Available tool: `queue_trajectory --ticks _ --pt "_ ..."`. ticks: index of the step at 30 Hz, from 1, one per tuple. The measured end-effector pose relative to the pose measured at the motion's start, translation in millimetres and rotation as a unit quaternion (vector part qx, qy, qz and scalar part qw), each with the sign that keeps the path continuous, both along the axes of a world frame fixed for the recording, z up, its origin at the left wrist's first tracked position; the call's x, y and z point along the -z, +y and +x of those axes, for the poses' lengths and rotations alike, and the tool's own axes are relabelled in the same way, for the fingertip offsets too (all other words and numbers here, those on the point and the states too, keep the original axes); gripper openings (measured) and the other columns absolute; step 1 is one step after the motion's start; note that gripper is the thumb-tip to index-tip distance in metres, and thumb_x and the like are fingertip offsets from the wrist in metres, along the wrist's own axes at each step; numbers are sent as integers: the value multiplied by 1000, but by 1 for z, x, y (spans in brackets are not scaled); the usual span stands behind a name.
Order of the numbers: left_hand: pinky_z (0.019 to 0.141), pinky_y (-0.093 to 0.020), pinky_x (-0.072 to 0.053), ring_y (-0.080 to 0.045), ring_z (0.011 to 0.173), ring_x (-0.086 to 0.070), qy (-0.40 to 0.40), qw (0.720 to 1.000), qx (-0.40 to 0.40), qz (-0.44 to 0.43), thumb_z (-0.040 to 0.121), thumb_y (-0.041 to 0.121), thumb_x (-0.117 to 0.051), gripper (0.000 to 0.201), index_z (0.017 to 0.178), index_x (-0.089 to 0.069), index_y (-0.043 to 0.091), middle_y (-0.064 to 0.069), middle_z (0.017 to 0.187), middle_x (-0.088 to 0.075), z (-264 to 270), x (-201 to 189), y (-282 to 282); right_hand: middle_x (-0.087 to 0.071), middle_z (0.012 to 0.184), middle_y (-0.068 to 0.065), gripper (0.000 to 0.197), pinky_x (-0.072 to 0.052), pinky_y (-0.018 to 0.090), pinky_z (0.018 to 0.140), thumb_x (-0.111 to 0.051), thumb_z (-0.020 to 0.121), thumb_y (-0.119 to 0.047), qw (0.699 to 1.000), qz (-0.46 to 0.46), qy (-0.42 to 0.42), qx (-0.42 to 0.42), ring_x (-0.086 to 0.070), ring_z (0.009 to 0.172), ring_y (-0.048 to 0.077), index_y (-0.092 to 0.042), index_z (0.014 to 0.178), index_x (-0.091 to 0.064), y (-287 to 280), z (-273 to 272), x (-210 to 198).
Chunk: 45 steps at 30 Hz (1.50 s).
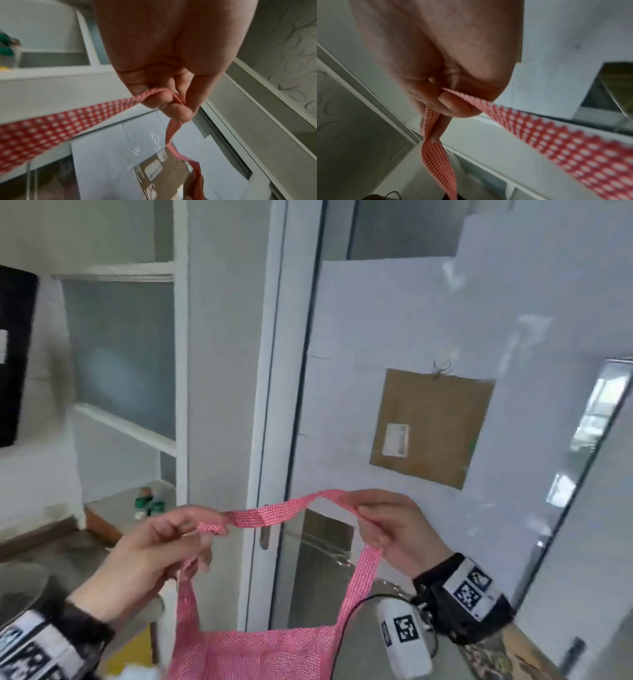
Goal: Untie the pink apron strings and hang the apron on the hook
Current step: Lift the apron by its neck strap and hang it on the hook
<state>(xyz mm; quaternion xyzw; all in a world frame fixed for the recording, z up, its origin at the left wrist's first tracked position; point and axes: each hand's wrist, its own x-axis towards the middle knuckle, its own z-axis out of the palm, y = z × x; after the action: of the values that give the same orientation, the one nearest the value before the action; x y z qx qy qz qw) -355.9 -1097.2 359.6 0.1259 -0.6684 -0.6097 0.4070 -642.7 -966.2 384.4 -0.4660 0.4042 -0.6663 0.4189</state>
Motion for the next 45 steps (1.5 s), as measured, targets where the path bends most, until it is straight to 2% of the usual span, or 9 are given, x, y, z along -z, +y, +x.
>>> queue_trajectory --ticks 4,9,11,15,17,19,25,40,45 --pt "40 -19 -38 -16 45 -48 30 996 89 -1 44 36 -88 61 96 -74 7 -6 60 -67 -80 -35 -9 -45 69 17 41 -17 26 44 -63 74 2 993 -28 88 73 -28 39 9 -2 114 -68 17 -41 -36" --pt "38 -18 -32 -10 40 -41 71 992 104 -1 75 -7 -54 37 107 -67 8 5 59 -66 -187 -100 -26 -58 62 4 49 -21 25 41 -65 76 7 958 -57 181 217 -31 35 7 -8 122 -63 30 -92 -100" --pt "40 -19 -34 -11 41 -42 66 992 95 -47 78 -8 -54 39 109 -68 10 1 77 -71 -221 -124 -33 -61 52 -17 50 -29 19 39 -63 80 11 928 -63 220 294 -33 34 6 -8 125 -61 27 -117 -125" --pt "44 -22 -40 -14 46 -47 39 989 63 -127 81 -3 -59 41 115 -68 18 -17 104 -64 -278 -163 -42 -66 79 -3 54 -39 10 45 -62 81 7 865 -58 298 399 -47 43 -3 -10 132 -56 15 -155 -164" --pt "46 -23 -42 -15 48 -48 36 988 46 -141 82 0 -59 43 119 -65 20 -19 97 -62 -307 -174 -45 -63 120 5 55 -50 15 75 -61 82 1 823 -48 368 430 -58 80 -6 -13 135 -53 10 -175 -176" --pt "46 -24 -41 -17 48 -47 23 988 32 -147 83 4 -59 44 123 -62 20 -17 77 -59 -331 -179 -51 -51 141 4 54 -37 27 106 -59 84 -8 766 -29 446 461 -51 120 10 -13 137 -50 5 -189 -184" --pt "41 -23 -37 -16 44 -45 -30 992 16 -124 84 8 -59 42 125 -59 14 -5 52 -51 -376 -172 -77 -44 134 7 41 -34 20 90 -57 87 -18 647 29 561 516 -55 110 24 -6 126 -56 -15 -214 -176" --pt "38 -22 -26 -13 45 -35 -59 989 90 -103 86 9 -58 32 117 -60 15 -3 57 -41 -378 -134 -92 -46 131 7 45 -43 31 93 -58 86 -21 618 89 614 484 -56 108 25 -11 130 -55 -16 -202 -113" --pt "52 -27 -51 -17 56 -60 -60 988 121 -73 84 0 -58 26 109 -61 8 -8 82 -64 -371 -109 -86 -43 135 4 55 -33 18 95 -61 87 -20 667 85 571 471 -49 113 14 -11 139 -45 -20 -190 -86"
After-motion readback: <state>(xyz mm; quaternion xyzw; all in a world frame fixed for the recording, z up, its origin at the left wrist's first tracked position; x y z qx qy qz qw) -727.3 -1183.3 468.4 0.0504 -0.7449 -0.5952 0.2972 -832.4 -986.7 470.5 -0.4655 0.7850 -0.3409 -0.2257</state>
